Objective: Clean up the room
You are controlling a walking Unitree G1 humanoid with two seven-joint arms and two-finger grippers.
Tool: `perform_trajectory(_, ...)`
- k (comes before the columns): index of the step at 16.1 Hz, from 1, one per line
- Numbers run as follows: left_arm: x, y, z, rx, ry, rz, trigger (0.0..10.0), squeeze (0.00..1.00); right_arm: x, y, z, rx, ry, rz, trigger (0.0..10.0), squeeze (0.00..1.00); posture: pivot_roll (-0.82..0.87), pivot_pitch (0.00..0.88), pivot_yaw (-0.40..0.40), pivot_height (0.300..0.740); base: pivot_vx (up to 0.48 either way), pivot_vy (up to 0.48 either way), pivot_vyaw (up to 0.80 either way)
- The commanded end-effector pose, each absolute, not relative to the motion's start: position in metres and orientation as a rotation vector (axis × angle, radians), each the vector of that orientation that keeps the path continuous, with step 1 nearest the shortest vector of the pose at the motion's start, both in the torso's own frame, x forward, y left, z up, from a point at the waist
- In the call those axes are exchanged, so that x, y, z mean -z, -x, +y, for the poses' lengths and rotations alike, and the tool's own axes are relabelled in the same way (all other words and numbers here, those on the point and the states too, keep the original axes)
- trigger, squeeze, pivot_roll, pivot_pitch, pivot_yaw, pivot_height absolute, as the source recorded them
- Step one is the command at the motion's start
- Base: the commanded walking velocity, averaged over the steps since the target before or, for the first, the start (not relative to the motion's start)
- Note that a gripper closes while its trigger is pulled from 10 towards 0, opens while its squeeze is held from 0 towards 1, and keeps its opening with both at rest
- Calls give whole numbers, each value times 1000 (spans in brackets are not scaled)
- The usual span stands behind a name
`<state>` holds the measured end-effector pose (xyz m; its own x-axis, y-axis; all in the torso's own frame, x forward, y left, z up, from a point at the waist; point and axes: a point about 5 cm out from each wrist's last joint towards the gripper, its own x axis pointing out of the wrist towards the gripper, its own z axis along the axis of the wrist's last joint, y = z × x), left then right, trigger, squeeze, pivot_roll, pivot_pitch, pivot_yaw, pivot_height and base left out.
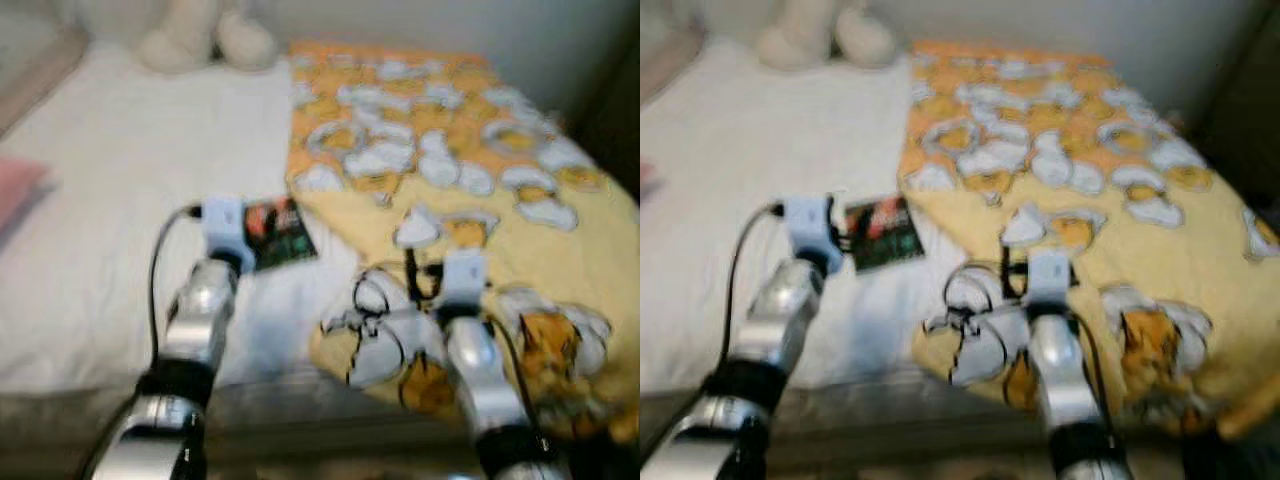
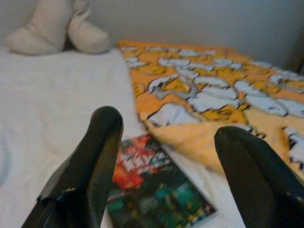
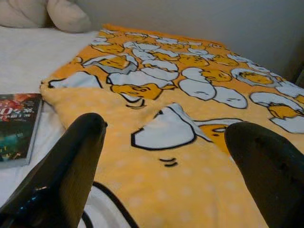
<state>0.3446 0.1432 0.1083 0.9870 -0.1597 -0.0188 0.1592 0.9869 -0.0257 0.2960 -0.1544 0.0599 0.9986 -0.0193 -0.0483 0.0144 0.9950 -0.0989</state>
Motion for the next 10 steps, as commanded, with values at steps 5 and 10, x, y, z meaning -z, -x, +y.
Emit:
perform_trajectory(5,-108,-348,130,188,-5,40,10000,0,-62,-294,-169,64,127,39,10000,0,-21,0,-30,730,96,0,-135)
perform_trajectory(10,-111,-349,132,196,29,22,10000,0,-59,-294,-167,59,126,59,10000,0,-21,0,-24,730,52,80,-81)
